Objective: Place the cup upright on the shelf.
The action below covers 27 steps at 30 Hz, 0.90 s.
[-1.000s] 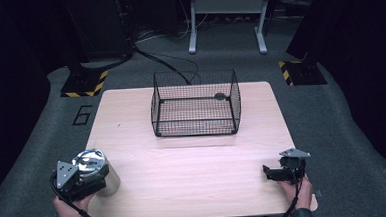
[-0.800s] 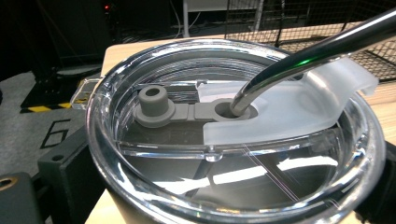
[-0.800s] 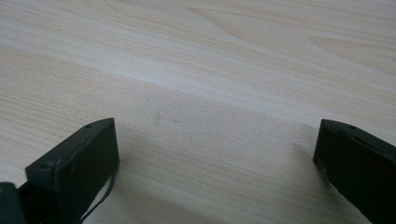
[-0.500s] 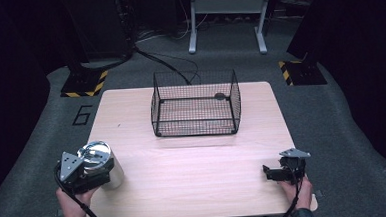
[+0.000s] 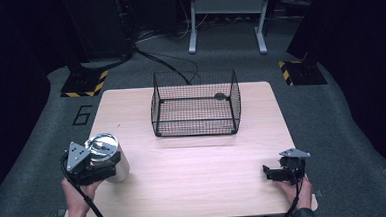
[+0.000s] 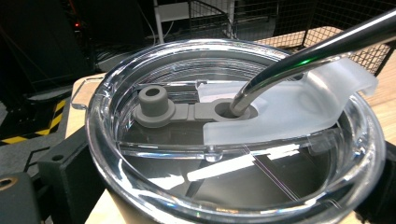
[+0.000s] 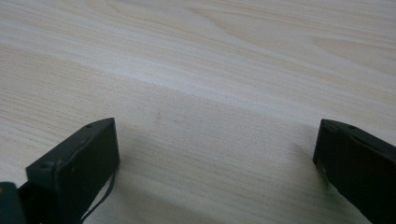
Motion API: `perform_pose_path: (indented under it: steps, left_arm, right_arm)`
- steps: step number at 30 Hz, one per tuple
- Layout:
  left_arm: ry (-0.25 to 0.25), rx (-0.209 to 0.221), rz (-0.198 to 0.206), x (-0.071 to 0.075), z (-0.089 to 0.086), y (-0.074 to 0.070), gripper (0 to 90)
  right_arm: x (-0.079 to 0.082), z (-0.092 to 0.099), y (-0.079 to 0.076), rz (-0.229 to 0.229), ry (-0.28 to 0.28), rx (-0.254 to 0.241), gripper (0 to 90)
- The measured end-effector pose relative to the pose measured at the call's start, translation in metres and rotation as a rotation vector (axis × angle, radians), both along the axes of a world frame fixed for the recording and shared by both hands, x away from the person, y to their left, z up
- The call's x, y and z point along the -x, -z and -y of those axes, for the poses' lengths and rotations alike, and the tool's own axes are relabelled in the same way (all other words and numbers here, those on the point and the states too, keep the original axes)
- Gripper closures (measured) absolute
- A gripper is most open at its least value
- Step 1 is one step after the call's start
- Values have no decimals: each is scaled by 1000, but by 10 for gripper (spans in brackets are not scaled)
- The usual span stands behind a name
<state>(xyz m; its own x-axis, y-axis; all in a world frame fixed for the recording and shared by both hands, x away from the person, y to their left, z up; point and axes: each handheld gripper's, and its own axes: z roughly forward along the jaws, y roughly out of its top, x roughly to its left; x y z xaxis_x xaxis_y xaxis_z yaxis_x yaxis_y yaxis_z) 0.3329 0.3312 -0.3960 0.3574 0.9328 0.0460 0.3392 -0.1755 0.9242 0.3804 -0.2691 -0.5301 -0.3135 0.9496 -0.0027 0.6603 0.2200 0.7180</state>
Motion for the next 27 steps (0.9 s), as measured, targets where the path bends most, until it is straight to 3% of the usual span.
perform_pose_path:
  steps: [27]
  left_arm:
    - [123, -3, -14, -28, 37, -15, 40]
  right_arm:
    - [0, 0, 0, 0, 1, 0, 0]
